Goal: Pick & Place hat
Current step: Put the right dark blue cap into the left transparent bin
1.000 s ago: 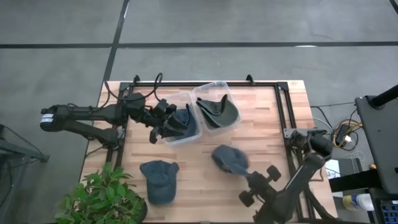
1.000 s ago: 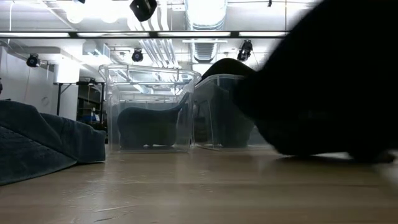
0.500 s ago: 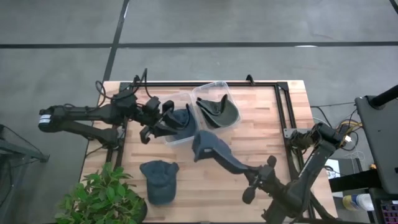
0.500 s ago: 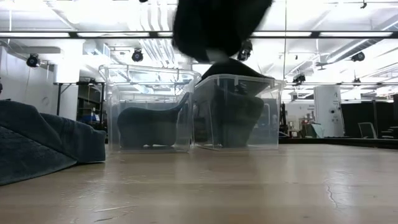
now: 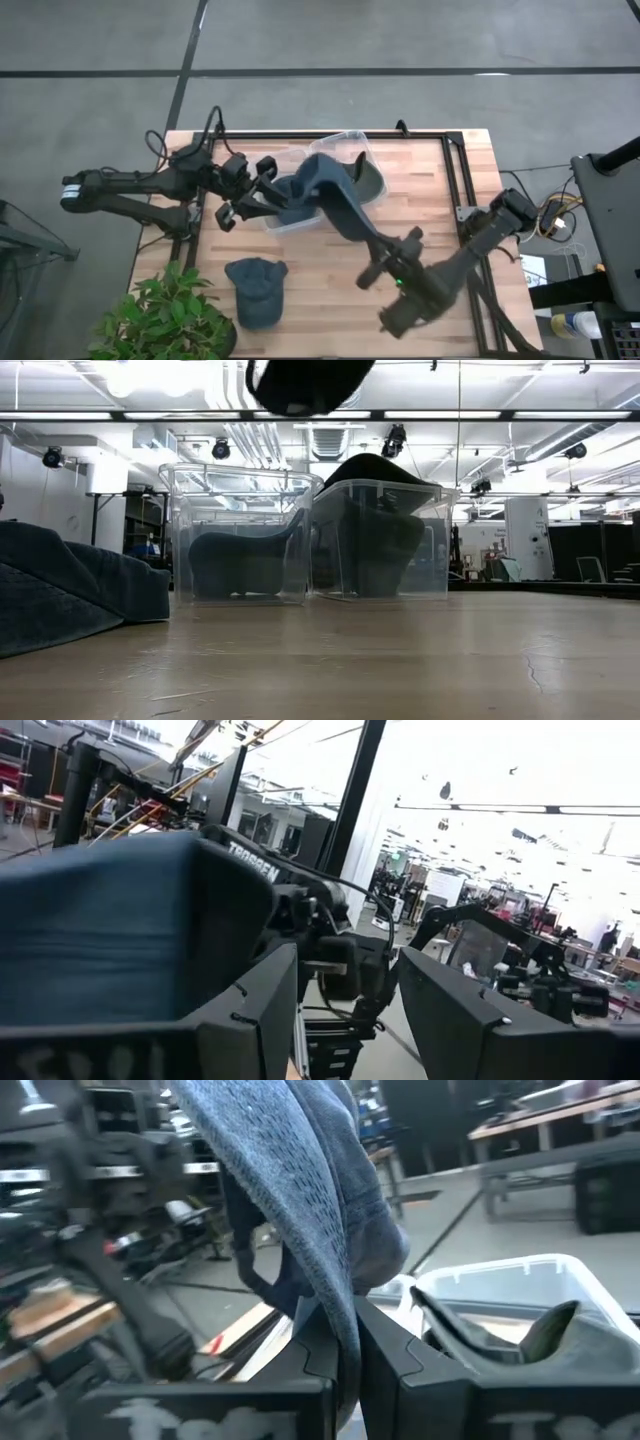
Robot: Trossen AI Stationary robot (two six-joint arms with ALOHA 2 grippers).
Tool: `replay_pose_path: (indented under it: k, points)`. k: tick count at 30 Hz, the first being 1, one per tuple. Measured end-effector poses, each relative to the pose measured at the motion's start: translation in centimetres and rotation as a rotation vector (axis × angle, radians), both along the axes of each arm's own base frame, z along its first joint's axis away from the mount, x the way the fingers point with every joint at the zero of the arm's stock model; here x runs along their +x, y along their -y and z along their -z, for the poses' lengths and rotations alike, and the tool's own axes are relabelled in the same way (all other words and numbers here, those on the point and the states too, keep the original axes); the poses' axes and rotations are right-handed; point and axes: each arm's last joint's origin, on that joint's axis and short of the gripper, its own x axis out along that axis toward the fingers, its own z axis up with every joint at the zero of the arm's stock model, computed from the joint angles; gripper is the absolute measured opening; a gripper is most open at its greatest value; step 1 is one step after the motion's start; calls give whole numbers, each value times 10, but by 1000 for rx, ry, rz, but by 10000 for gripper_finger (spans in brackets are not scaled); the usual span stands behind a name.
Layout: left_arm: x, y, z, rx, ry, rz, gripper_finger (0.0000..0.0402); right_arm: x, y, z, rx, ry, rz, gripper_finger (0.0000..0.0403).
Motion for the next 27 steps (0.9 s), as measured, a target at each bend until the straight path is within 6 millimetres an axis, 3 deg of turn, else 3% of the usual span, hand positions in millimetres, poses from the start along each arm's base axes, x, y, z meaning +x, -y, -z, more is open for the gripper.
replay_pose_path:
  k: [8,13,27]
  points:
    - [-2,0,-1,-34,-8,10,168,32,33,-1,41,-17,119,12]
    - [-2,1,0,-36,-33,36,168,39,35,-8,-5,-46,136,12]
    - [10,30,13,371,102,-21,168,42,43,-90,-64,-80,172,12]
